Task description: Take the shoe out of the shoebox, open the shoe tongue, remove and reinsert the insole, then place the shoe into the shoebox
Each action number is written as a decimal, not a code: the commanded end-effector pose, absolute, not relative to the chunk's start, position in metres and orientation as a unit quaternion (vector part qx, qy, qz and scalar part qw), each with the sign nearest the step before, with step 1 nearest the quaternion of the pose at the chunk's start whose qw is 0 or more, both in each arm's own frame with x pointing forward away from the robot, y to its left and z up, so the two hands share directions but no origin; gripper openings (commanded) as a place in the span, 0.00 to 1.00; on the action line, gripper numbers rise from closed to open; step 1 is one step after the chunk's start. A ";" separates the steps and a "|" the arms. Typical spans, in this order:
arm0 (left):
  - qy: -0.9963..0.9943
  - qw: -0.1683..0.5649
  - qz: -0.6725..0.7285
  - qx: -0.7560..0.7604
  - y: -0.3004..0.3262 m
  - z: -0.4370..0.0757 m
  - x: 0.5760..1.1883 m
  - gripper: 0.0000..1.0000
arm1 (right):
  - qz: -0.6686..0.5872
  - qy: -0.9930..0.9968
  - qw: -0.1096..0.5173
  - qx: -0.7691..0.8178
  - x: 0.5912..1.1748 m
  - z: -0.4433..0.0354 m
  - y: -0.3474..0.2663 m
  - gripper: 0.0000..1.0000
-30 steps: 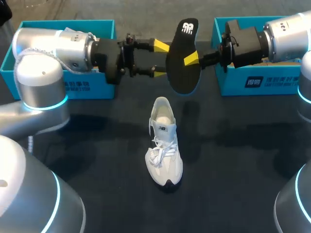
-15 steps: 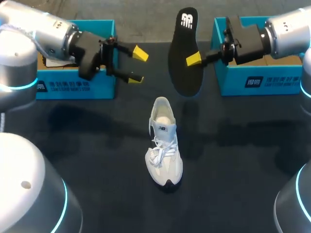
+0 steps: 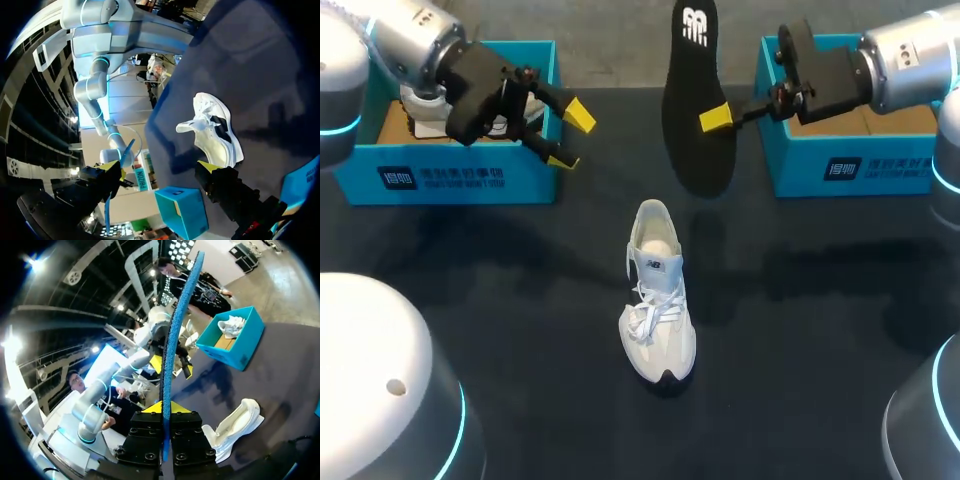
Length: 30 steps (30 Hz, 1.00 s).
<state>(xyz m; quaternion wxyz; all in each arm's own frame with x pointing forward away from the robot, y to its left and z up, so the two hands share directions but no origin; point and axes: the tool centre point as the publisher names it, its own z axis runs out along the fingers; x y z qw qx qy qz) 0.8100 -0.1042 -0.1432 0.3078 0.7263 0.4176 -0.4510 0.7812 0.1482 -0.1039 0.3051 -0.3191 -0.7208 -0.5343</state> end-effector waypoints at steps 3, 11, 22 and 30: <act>0.403 0.262 -0.457 0.748 -0.101 -0.145 0.819 1.00 | -0.532 -0.728 0.301 -0.310 0.783 -0.103 0.156 0.00; 0.404 0.259 -0.457 0.749 -0.101 -0.146 0.819 1.00 | -0.531 -0.729 0.302 -0.309 0.783 -0.102 0.157 0.00; 0.404 0.259 -0.457 0.749 -0.101 -0.146 0.819 1.00 | -0.531 -0.729 0.302 -0.309 0.783 -0.102 0.157 0.00; 0.404 0.259 -0.457 0.749 -0.101 -0.146 0.819 1.00 | -0.531 -0.729 0.302 -0.309 0.783 -0.102 0.157 0.00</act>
